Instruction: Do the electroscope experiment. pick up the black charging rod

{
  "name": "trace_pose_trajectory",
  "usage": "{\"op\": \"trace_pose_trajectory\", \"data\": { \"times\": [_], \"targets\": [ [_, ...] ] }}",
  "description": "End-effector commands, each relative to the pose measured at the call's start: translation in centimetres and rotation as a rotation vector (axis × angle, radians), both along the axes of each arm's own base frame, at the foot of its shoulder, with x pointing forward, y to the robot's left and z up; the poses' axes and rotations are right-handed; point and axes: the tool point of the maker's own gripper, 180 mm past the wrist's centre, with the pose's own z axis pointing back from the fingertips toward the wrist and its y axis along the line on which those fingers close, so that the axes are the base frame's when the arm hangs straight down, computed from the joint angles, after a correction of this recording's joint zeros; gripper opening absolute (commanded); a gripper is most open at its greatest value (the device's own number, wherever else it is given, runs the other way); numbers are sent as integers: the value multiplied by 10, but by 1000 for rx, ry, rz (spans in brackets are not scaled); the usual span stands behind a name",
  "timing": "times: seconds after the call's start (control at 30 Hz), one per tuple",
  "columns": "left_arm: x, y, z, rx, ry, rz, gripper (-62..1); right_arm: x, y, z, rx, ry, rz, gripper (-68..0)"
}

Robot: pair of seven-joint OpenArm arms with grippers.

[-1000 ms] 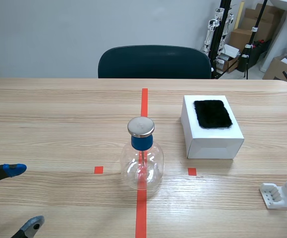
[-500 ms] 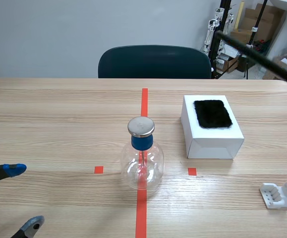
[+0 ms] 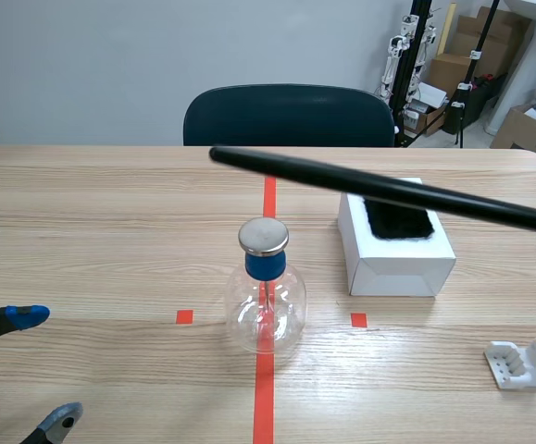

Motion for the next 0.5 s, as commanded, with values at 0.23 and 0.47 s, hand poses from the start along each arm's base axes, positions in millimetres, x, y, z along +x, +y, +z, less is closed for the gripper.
{"op": "trace_pose_trajectory", "data": {
  "times": [0.23, 0.47],
  "targets": [
    [3, 3, 15, -36, -53, 1, 14, 0, 19, -10, 13, -8, 87, -676],
    [3, 3, 15, -36, -53, 1, 14, -4, 30, -27, 43, 19, 154, -676]
  ]
}}
